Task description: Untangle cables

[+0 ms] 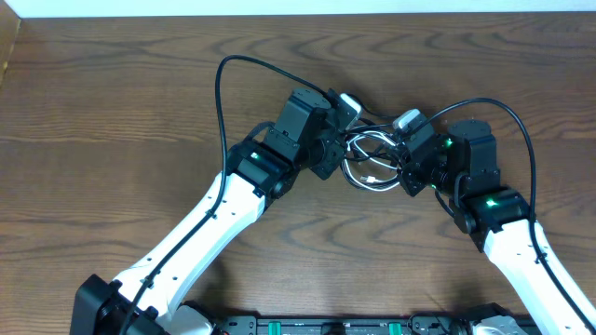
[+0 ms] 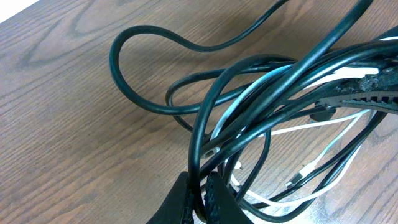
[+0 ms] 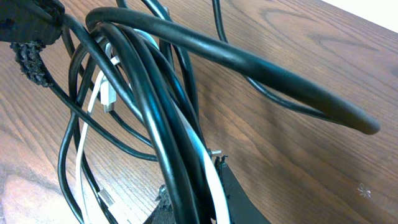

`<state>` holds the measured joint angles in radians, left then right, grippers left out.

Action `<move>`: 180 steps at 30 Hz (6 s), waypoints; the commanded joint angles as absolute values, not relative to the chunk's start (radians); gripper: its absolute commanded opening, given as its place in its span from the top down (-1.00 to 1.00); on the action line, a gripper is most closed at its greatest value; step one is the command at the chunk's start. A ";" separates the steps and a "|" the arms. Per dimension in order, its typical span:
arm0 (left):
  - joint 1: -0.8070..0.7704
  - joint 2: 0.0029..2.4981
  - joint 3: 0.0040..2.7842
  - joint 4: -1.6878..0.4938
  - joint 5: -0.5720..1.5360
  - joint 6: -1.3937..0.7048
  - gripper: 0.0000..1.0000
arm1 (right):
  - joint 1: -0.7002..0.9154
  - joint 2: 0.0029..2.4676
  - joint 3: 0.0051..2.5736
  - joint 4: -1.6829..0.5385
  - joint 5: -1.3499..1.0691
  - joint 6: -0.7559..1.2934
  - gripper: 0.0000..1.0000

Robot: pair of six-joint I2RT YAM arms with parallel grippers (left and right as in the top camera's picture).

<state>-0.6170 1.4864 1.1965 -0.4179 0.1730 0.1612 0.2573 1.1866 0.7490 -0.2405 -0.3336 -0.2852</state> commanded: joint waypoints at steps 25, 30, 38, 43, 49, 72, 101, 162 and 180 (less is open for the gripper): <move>-0.612 1.339 1.212 -0.517 0.036 0.089 0.85 | 0.254 1.185 0.748 -0.239 -0.343 -0.304 0.98; -0.612 1.339 1.212 -0.549 0.167 0.089 -0.35 | 0.254 1.185 0.748 -0.239 -0.344 -0.304 0.98; -0.612 1.359 1.212 -0.534 0.205 0.096 -0.64 | 0.254 1.185 0.748 -0.240 -0.352 -0.304 0.98; -0.612 1.411 1.212 -0.488 0.140 0.096 -0.68 | 0.254 1.185 0.748 -0.240 -0.352 -0.304 0.98; -0.612 1.477 1.212 -0.458 0.092 0.096 -0.68 | 0.254 1.185 0.748 -0.240 -0.353 -0.304 0.98; -0.601 1.494 1.212 -0.477 0.206 0.093 0.84 | 0.254 1.185 0.748 -0.239 -0.369 -0.312 0.98; -0.602 1.283 1.212 -0.423 -0.396 0.099 0.85 | 0.254 1.185 0.748 -0.239 -0.370 -0.311 0.98; -0.462 1.812 1.212 -0.432 -0.138 -0.354 -0.44 | 0.254 1.185 0.748 -0.242 -0.369 -0.312 -0.98; -0.462 1.958 1.212 -0.377 -0.075 -0.380 -0.45 | 0.254 1.185 0.748 -0.243 -0.369 -0.312 -0.98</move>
